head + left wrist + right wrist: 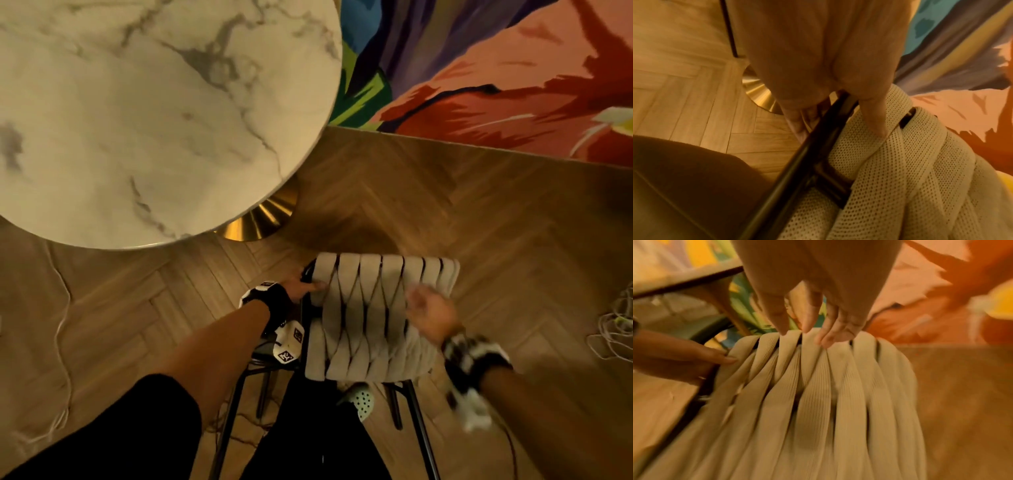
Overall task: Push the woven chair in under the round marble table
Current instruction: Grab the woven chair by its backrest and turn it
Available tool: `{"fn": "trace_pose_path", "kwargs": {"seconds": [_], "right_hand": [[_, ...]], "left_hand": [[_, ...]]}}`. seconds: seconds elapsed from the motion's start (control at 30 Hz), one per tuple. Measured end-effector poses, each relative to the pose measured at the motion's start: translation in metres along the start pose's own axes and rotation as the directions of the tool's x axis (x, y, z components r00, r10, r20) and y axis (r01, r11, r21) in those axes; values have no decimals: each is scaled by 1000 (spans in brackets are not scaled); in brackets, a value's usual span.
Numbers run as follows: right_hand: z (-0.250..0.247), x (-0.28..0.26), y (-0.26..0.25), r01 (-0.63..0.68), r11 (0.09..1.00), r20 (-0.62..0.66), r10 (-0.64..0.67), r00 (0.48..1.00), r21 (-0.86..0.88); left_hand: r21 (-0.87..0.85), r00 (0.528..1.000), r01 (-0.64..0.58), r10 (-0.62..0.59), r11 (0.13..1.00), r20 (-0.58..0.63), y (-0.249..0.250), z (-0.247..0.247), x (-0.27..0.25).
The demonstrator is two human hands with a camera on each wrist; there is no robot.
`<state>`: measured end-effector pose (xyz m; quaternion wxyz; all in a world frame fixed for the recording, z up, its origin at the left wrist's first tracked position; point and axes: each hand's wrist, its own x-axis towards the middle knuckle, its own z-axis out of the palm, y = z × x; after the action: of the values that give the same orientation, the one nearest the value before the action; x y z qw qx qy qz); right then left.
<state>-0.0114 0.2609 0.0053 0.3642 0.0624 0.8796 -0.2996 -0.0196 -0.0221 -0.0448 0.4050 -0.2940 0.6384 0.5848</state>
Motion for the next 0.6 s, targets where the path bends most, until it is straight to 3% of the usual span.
{"fn": "trace_pose_path", "kwargs": {"seconds": [0.1,0.17,0.27,0.43,0.6], "right_hand": [[-4,77,-47,123,907,120,-80,989,-403],[2,108,-60,152,832,264,-7,964,-534],[10,116,-58,141,839,368,75,927,-525],[-8,73,-50,203,832,515,112,850,-516],[-82,28,-26,180,876,394,13,919,-448]], "left_hand": [[10,1000,11,-10,1000,-22,-16,-7,14],[77,999,-17,20,997,-38,-39,-14,38],[222,998,-57,58,973,2,-41,-18,16],[426,973,-212,149,880,175,-15,7,-37],[504,903,-427,323,751,283,52,42,-60]]}}
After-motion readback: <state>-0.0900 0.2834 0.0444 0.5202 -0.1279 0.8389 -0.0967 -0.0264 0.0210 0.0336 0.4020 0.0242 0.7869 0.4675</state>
